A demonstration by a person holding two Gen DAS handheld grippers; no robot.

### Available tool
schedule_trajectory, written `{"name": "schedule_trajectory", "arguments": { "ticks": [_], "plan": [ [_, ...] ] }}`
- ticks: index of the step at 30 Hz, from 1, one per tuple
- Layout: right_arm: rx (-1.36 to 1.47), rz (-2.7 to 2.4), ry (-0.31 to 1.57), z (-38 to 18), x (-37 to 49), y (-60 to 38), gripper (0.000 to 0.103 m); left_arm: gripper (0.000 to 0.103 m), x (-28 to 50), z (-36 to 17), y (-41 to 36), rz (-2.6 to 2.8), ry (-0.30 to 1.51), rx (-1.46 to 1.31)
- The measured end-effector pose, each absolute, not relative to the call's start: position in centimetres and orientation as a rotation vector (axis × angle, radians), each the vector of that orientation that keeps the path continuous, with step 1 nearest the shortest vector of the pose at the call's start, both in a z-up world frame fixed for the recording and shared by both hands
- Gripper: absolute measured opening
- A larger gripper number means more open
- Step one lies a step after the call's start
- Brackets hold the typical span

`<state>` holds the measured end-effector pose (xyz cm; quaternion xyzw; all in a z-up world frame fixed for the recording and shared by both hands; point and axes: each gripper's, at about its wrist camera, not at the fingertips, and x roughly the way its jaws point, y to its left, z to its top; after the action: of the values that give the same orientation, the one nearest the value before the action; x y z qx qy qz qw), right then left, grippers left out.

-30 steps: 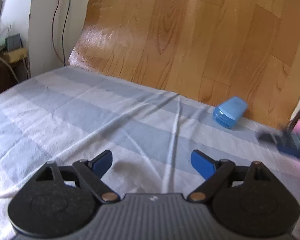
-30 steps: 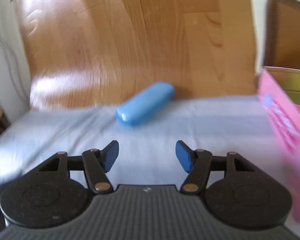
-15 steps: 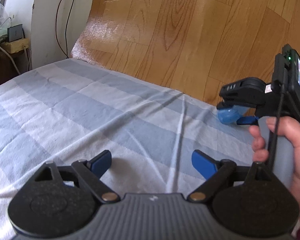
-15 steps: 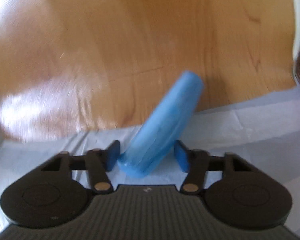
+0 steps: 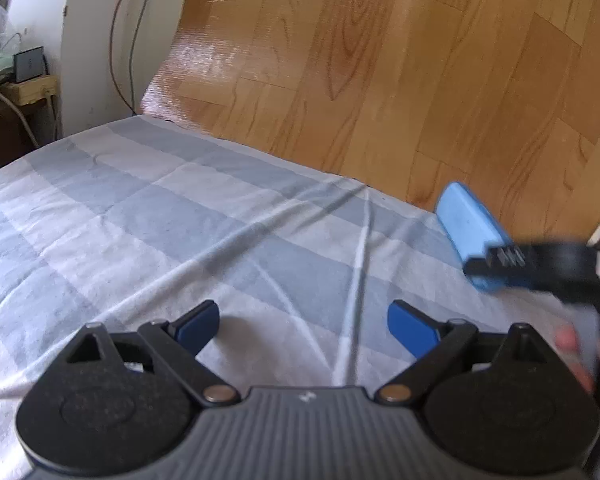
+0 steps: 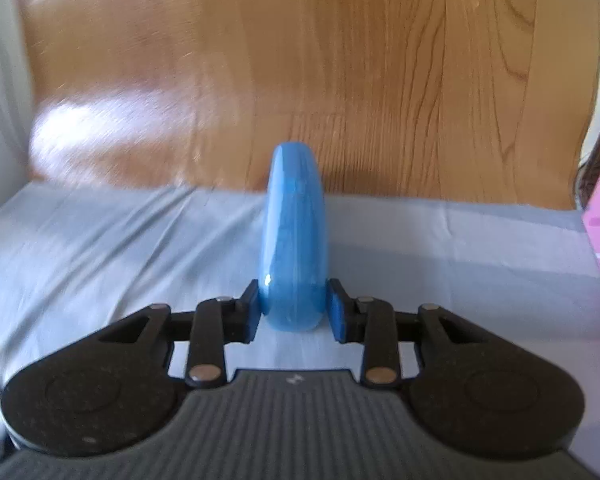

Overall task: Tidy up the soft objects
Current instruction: 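Grasp the blue case with the left gripper while the right gripper holds it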

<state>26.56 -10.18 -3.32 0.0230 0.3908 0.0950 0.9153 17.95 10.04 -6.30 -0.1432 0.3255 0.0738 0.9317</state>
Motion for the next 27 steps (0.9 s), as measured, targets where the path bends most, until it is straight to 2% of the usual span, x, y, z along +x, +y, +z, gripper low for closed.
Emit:
{"name": "schedule_trajectory", "arguments": {
  "ticks": [5,13,17,22,27],
  "plan": [
    [-0.036,0.282,0.777,-2.8,20.9,-11.6,0.037,0.094,18.0,-6.3,9.0,0.076,0.663,-0.249],
    [-0.124,0.355,0.737,-2.0,6.2,-18.6,0.037,0.094,16.6,-5.9,5.1,-0.135,0.63,-0.074],
    [-0.198,0.291,0.715,-1.9,-1.1,-22.8,0.037,0.084,15.6,-5.8,2.5,-0.281,0.701,-0.1],
    [-0.317,0.089,0.674,-3.1,-6.9,-26.9,0.043,0.085,12.9,-4.5,-4.5,-0.518,0.723,-0.121],
    [-0.212,0.033,0.629,-4.2,-8.8,-29.1,0.044,0.092,10.5,-3.2,-11.8,-0.683,0.754,-0.043]
  ]
}}
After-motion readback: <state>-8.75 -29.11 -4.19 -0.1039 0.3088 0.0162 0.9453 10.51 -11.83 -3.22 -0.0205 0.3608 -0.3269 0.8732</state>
